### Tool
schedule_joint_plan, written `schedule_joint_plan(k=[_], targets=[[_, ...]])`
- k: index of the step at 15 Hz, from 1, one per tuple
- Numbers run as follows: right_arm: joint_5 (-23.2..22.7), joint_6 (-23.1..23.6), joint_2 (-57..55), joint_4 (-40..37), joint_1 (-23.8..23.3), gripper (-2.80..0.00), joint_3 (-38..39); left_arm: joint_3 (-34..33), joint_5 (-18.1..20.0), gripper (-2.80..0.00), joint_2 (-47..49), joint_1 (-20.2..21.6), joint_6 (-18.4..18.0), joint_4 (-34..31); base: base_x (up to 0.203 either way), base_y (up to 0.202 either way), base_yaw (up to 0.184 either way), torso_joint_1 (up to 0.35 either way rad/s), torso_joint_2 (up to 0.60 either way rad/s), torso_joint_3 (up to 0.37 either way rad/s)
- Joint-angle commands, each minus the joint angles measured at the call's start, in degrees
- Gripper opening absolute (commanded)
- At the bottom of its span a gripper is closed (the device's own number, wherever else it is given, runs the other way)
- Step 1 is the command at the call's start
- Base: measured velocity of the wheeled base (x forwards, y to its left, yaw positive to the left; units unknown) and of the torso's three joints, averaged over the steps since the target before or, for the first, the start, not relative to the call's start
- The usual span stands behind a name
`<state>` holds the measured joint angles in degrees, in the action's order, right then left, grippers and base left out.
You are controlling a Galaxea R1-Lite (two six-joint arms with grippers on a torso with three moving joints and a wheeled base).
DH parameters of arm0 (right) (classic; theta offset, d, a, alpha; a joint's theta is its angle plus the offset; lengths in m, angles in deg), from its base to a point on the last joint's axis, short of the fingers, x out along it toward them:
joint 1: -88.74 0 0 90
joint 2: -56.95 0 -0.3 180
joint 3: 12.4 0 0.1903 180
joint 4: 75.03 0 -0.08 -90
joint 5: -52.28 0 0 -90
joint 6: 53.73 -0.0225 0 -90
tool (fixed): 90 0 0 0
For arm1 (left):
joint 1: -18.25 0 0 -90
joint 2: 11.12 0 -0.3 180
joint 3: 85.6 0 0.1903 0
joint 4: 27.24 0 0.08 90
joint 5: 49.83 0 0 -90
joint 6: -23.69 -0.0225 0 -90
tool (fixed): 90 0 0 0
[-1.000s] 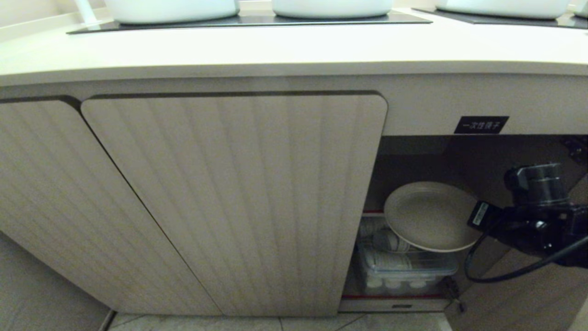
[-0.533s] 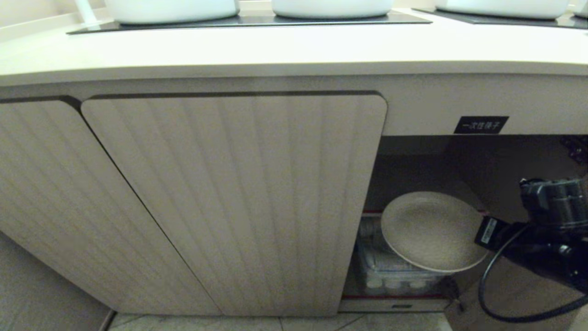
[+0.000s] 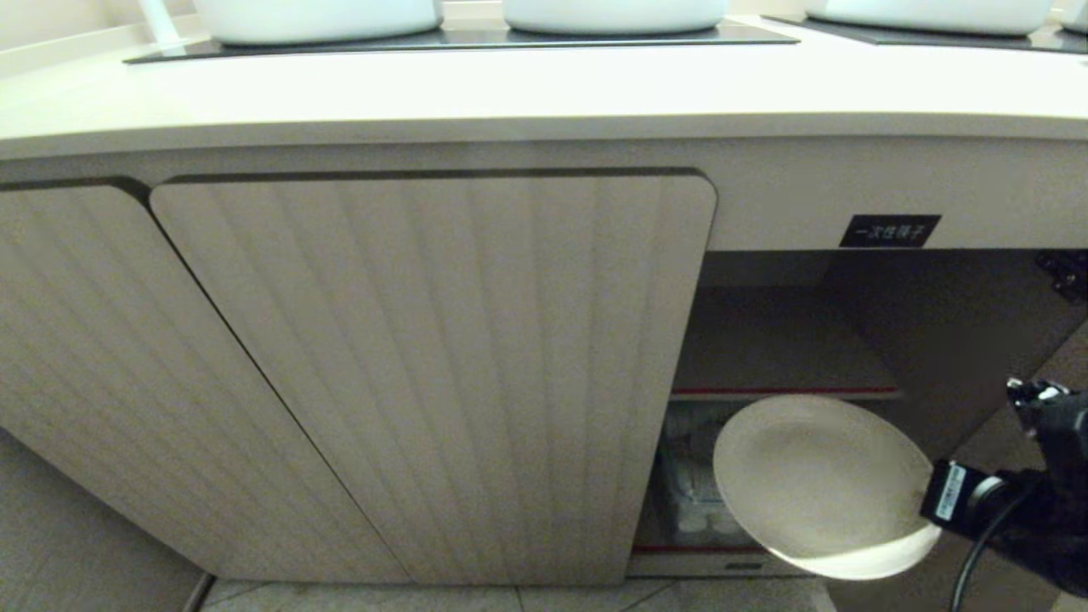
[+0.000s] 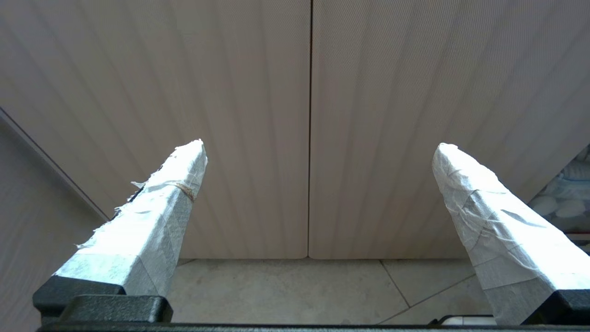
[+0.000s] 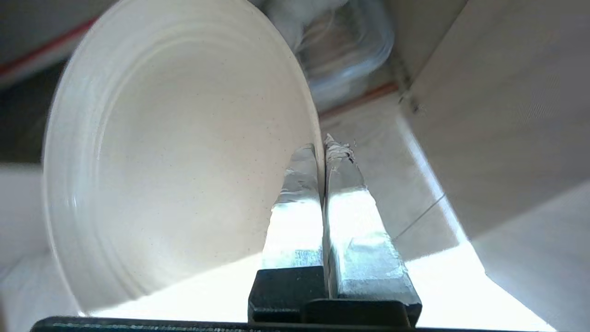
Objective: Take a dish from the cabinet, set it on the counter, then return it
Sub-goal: Place it on the table
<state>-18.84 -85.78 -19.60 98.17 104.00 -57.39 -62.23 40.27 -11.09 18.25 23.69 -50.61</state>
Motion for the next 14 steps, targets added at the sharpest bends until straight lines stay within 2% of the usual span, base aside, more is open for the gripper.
schedule_joint_plan(k=[1,4,9,14], targets=[[-1.12,-0.21,5.12,-0.76,0.28,-2.80,1.64,0.00,-0.01,0.00,-0.02,0.00,0.00,0.00,0.000,0.000,0.000,0.000,0.00,0.000],[-2.77,-0.29,7.90,-1.89,0.37,-2.80,4.18,0.00,-0.05,0.00,-0.02,0.00,0.00,0.00,0.000,0.000,0.000,0.000,0.00,0.000],[-10.22,-0.22,10.29,-3.06,0.38,-2.80,5.85,0.00,-0.01,0.00,-0.02,0.00,0.00,0.00,0.000,0.000,0.000,0.000,0.00,0.000],[-11.75,0.47,11.24,-3.03,0.82,-2.80,7.56,0.00,-0.09,0.00,-0.02,0.00,0.00,0.00,0.000,0.000,0.000,0.000,0.00,0.000]])
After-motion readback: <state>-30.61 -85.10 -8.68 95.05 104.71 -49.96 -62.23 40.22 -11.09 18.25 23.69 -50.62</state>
